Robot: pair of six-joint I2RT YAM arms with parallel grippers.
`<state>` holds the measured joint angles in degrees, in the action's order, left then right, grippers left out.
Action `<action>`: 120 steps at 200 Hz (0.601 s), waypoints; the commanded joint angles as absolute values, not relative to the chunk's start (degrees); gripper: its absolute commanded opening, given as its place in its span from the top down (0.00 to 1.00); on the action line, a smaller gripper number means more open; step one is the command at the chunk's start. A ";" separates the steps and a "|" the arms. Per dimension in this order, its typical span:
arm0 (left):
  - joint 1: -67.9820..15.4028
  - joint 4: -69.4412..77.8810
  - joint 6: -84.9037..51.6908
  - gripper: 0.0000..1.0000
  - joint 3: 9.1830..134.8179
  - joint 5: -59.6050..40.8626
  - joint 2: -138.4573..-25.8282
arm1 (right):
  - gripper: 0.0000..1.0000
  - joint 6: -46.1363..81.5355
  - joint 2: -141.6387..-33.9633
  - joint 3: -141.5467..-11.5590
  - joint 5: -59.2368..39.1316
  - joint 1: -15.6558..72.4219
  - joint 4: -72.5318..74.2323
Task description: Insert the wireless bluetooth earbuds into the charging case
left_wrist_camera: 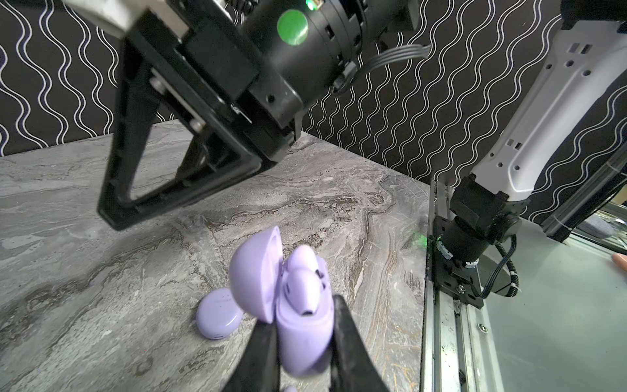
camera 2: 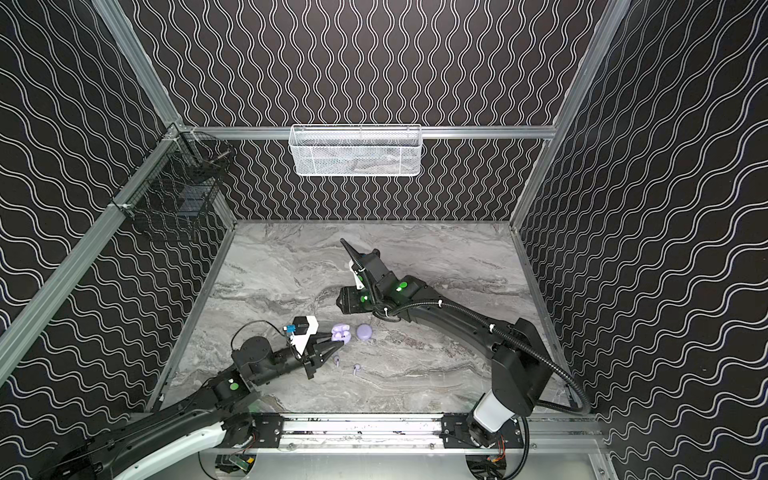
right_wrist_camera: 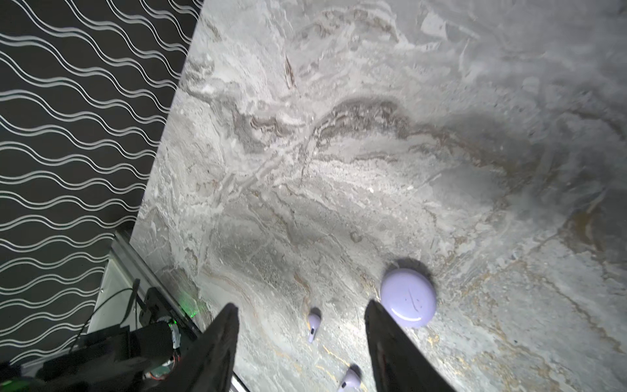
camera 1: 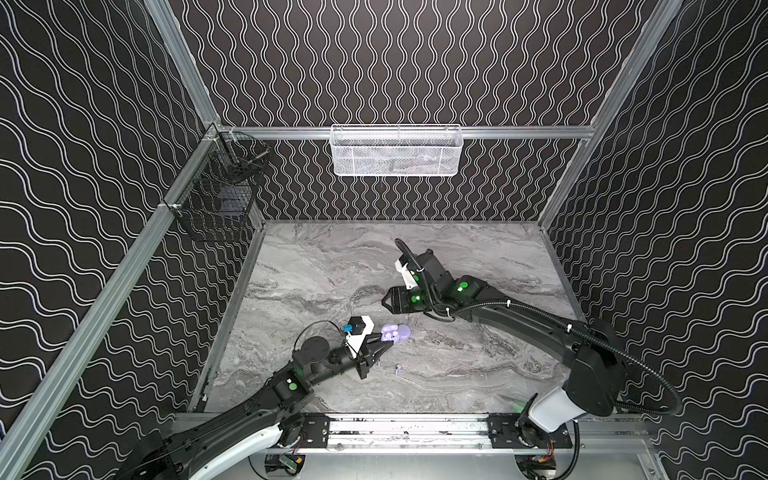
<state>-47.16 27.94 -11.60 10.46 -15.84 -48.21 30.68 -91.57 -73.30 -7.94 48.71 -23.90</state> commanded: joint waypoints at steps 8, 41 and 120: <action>-47.11 29.05 -10.46 1.00 10.99 -16.19 -48.45 | 0.38 31.48 -91.58 -72.60 -10.62 48.82 -21.79; -47.11 28.65 -10.46 1.00 10.82 -16.17 -47.73 | 0.38 31.40 -91.83 -71.81 -11.76 48.82 -21.05; -47.11 28.83 -10.39 1.00 10.90 -16.40 -47.78 | 0.39 31.16 -93.75 -71.89 -14.68 48.93 -19.94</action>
<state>-47.16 27.46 -11.57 10.48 -15.84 -47.90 31.03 -93.19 -71.70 -13.28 48.80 -21.41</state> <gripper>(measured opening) 0.207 0.618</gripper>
